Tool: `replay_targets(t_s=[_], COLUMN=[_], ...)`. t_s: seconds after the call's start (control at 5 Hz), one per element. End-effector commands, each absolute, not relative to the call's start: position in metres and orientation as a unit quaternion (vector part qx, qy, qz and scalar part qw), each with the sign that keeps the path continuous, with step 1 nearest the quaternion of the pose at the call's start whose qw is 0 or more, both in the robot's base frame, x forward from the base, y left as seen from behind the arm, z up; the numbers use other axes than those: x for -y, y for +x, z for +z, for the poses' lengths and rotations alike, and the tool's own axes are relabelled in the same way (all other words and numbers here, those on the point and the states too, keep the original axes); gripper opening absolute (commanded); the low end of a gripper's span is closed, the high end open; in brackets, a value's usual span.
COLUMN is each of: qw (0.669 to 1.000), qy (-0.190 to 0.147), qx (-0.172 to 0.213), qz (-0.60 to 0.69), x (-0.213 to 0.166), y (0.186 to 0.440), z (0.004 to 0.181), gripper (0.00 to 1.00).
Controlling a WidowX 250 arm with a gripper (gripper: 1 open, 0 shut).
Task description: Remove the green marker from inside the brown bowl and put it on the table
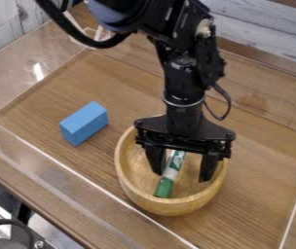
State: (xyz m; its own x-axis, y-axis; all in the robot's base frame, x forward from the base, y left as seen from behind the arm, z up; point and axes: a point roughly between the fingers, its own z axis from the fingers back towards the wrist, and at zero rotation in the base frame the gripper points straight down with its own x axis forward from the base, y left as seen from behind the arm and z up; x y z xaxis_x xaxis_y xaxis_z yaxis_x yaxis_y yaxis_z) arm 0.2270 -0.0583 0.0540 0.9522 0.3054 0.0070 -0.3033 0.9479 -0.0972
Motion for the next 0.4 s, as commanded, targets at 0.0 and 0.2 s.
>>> replay_targets(t_s=[0.0, 0.2], qw=[0.986, 0.985], qy=[-0.056, -0.056], qx=[0.033, 0.032], qz=[0.153, 0.157], x=[0.061, 0.0608], y=[0.2312, 0.2302], z=[0.0635, 0.0626], gripper=[1.0, 1.0])
